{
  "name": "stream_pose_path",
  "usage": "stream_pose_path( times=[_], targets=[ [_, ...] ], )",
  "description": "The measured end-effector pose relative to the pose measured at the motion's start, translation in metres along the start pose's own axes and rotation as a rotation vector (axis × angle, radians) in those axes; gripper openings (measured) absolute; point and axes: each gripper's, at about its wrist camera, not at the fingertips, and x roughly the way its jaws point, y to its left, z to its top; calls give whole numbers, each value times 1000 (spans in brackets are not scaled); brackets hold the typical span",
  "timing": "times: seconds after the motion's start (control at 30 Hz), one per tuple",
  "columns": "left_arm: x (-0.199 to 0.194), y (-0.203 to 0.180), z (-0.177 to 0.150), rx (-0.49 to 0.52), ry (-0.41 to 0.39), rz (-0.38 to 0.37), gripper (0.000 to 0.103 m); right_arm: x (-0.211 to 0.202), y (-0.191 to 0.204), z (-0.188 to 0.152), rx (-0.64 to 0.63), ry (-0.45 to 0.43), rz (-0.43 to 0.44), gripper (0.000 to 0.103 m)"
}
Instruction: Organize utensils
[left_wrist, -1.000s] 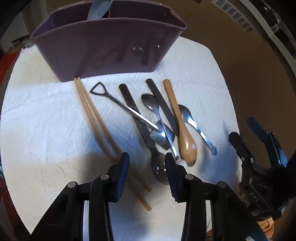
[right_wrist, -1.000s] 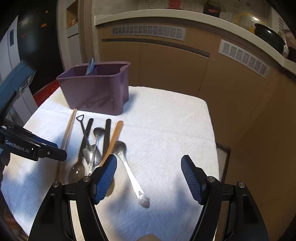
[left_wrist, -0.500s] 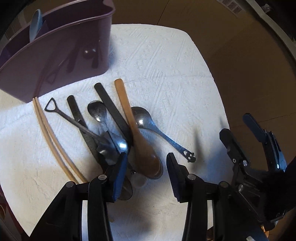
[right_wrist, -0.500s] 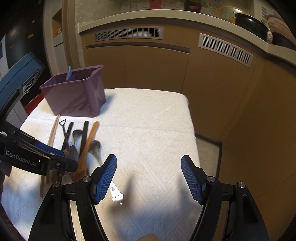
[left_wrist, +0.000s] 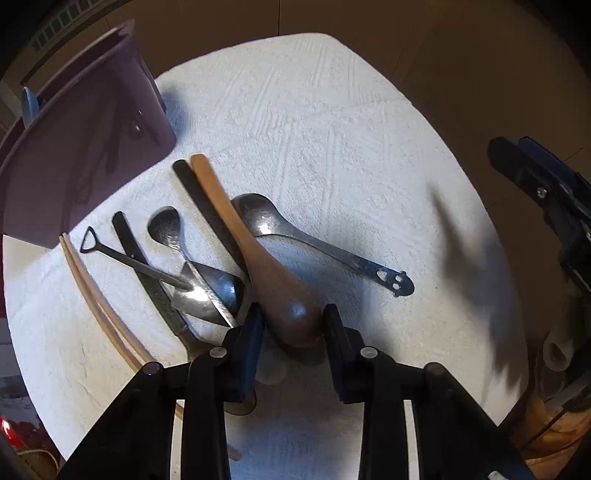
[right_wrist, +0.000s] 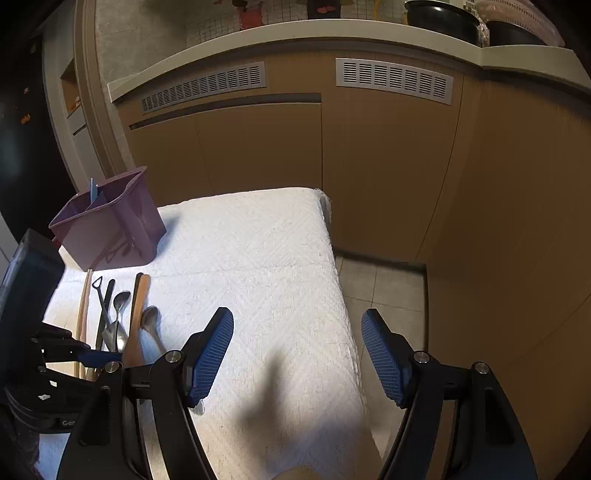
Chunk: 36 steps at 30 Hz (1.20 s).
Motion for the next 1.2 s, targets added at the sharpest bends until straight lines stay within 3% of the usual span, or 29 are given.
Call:
stream_pose_path(
  times=[0.07,0.17,0.33,0.4,0.47,0.53,0.63,0.73,0.83,0.9,0.97,1.03,1.07,1.2],
  targets=[
    [-13,2,-8,29,-60,16,10,-1,3,-1,-10,2,8,72],
    [-29,12,-25,31,-86,-2,5,1,12,-2,-38,15,17,72],
    [-28,45,-67,12,-112,34,4,14,38,-7,-112,82,73,72],
    [-31,49,-74,32,-115,13,4,21,52,-8,-152,121,102,72],
    [-35,50,-79,29,-106,-31,10,24,62,-11,-179,142,117,72],
    [-45,58,-92,35,-114,-61,41,26,70,-13,-182,165,141,72],
    [-52,63,-88,36,-158,-36,55,28,80,-21,-154,223,213,70],
    [-64,73,-93,-6,-180,-49,68,33,97,-34,-140,262,241,56],
    [-65,90,-99,-44,-183,-42,68,47,111,-41,-139,288,220,50],
    [-62,100,-103,-62,-171,-50,68,50,120,-41,-166,252,177,48],
    [-60,105,-109,-69,-159,-55,68,50,125,-40,-211,241,147,28],
    [-59,104,-113,-63,-145,-59,68,47,129,-40,-250,245,150,23],
    [-57,102,-114,-57,-138,-64,68,45,128,-39,-256,245,164,7],
    [-55,87,-112,-21,-128,-102,68,28,121,-38,-278,198,147,3]
  ],
)
